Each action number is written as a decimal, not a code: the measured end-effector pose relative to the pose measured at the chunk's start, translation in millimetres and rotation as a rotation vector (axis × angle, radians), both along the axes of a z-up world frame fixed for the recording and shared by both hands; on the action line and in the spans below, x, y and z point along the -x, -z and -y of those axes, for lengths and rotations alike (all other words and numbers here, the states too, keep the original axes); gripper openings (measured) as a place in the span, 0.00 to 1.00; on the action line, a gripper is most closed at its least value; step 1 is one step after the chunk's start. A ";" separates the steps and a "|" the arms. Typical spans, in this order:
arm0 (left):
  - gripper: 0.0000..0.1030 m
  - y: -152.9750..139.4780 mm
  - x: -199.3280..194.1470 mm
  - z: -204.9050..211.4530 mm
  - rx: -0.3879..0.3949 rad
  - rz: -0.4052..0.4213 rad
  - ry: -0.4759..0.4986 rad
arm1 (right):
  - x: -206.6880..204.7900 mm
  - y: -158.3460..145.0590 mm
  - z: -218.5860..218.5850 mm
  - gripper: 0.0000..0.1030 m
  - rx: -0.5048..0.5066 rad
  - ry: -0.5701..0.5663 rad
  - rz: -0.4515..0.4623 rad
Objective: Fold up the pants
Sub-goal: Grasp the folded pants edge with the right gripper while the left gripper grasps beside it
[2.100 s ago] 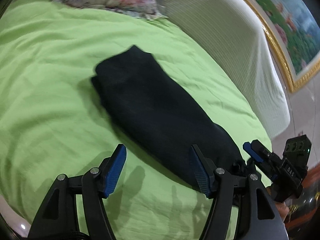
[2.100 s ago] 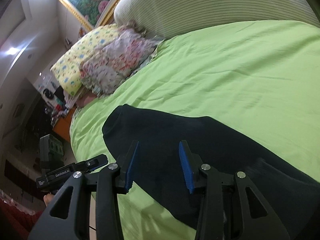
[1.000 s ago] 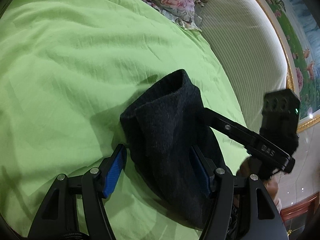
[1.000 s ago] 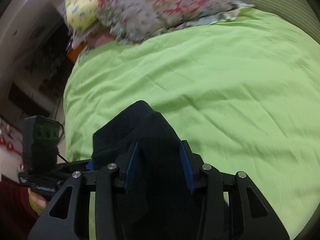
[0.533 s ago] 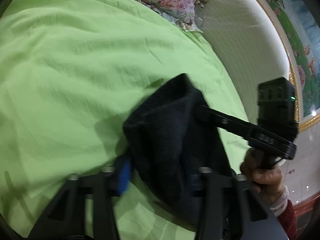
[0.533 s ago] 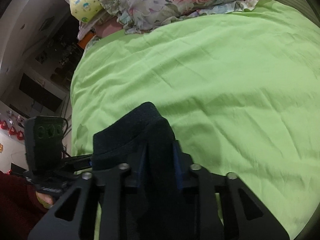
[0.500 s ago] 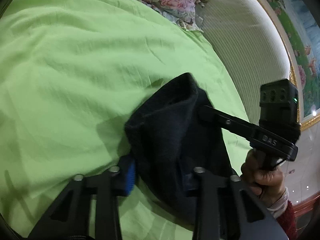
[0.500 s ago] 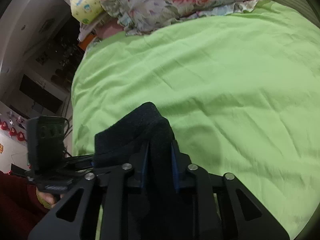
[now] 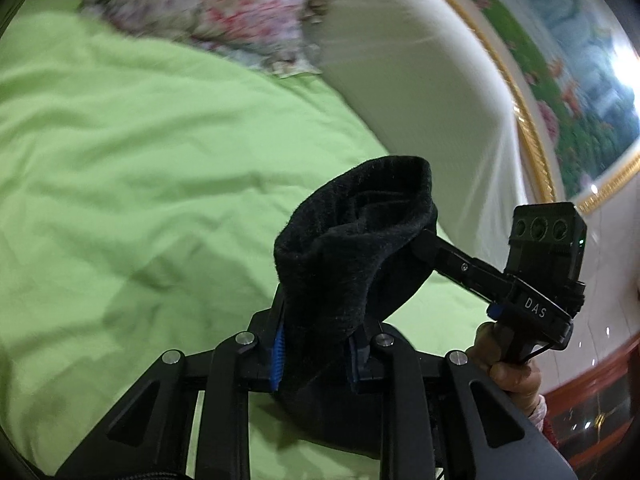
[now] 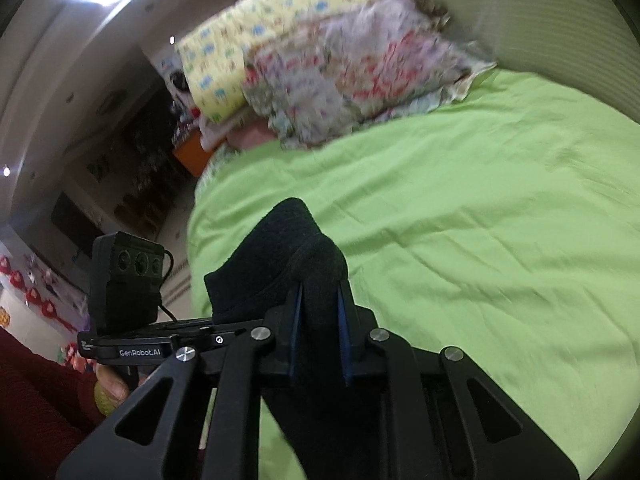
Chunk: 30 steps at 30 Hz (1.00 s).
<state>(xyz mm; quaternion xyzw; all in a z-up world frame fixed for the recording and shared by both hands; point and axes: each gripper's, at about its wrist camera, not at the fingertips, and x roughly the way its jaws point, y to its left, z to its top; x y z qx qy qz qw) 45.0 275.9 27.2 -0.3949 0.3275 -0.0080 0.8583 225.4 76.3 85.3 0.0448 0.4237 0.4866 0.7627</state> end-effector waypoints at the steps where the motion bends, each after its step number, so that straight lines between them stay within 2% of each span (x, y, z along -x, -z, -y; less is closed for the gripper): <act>1: 0.22 -5.4 1.0 6.7 -0.013 0.011 0.013 | 4.2 -3.1 9.6 0.17 -0.024 0.013 0.000; 5: 0.22 -28.0 5.2 43.4 -0.092 0.052 0.086 | 20.7 -8.7 43.2 0.17 -0.094 0.077 0.013; 12: 0.21 -44.4 2.3 91.4 -0.100 0.065 0.173 | 45.0 -9.5 89.5 0.17 -0.161 0.173 0.028; 18: 0.21 -61.8 3.6 136.7 -0.144 0.098 0.260 | 68.3 -10.6 136.3 0.17 -0.232 0.243 0.045; 23: 0.22 -66.7 1.2 178.2 -0.149 0.107 0.337 | 89.0 -3.8 178.4 0.17 -0.269 0.322 0.045; 30: 0.22 -67.7 -0.8 250.6 -0.211 0.126 0.477 | 123.6 8.3 236.3 0.17 -0.333 0.440 0.048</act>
